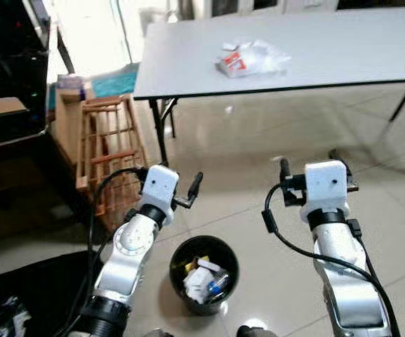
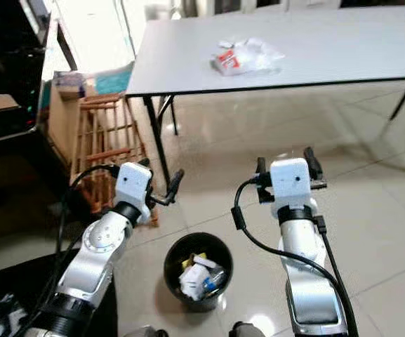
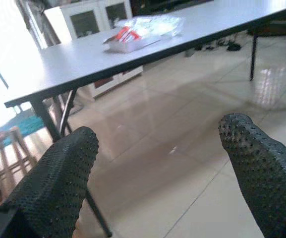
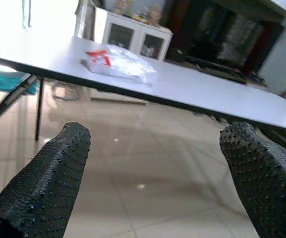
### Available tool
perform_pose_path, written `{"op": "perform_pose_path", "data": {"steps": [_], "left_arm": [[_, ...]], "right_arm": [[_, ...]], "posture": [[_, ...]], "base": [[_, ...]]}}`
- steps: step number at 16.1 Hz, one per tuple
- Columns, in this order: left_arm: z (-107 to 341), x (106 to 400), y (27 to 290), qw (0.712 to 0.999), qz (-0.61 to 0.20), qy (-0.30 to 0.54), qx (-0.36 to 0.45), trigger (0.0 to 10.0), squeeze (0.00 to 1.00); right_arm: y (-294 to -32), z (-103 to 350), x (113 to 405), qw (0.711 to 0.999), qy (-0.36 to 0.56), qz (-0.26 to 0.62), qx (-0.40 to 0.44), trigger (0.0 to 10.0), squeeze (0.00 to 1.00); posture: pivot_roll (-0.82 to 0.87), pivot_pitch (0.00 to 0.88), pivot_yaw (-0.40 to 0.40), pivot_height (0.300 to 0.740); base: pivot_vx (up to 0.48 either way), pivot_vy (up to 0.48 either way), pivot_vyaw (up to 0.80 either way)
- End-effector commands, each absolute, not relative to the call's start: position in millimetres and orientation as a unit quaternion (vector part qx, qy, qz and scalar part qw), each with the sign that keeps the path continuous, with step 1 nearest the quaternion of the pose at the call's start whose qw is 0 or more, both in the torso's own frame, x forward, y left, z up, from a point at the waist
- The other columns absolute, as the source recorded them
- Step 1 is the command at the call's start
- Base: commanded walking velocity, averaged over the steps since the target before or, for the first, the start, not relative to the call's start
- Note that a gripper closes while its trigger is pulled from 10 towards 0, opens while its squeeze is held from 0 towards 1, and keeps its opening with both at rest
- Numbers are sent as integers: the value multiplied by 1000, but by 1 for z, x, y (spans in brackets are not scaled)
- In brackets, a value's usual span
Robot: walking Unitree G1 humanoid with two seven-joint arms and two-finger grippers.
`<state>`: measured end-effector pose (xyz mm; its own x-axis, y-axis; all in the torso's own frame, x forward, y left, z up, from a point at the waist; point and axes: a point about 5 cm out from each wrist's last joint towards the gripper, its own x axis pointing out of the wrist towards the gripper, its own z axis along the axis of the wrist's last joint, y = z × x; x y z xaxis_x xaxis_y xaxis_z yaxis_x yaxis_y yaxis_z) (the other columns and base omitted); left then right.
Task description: Picking trash to rubbish bin
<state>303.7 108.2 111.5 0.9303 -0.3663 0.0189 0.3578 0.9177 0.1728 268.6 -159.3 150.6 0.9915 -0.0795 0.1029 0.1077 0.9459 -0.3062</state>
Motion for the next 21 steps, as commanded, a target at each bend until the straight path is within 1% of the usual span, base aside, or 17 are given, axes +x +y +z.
{"op": "perform_pose_path", "data": {"steps": [1, 3, 5, 11, 16, 18, 20, 21], "left_arm": [[113, 306, 109, 978, -185, -31, 87, 10000, 0], [112, 306, 106, 978, -191, -31, 83, 10000, 0], [109, 306, 105, 976, -202, -27, 81, 10000, 0], [108, 304, 104, 974, -208, -27, 81, 10000, 0], [104, 304, 104, 975, -207, -21, 80, 10000, 0], [103, 304, 104, 975, -208, -19, 83, 10000, 0], [102, 304, 104, 975, -208, -17, 83, 10000, 0], [101, 304, 104, 975, -208, -15, 83, 10000, 0]], "right_arm": [[-161, 154, 268, 986, -43, -56, -151, 10000, 612], [-158, 151, 267, 988, -32, -57, -142, 10000, 608], [-149, 147, 264, 988, -24, -46, -143, 10000, 608], [-148, 146, 267, 989, -16, -46, -143, 10000, 608], [-143, 145, 267, 990, -14, -38, -137, 10000, 604], [-139, 146, 269, 990, -17, -26, -136, 10000, 620], [-135, 147, 269, 990, -22, -19, -139, 10000, 624], [-135, 147, 269, 990, -22, -19, -137, 10000, 624]], "posture": [[-81, 26, 56, 740], [-83, 30, 56, 740], [-84, 31, 58, 740], [-76, 41, 62, 740], [-73, 45, 60, 740], [-73, 45, 60, 740], [-73, 45, 60, 740], [-68, 51, 59, 740]], "base": [[0, 0, 0], [0, -480, 0], [0, -480, 0], [0, -480, 0], [0, -477, 0], [0, -465, 0], [0, -450, 616], [0, 0, 800]]}}
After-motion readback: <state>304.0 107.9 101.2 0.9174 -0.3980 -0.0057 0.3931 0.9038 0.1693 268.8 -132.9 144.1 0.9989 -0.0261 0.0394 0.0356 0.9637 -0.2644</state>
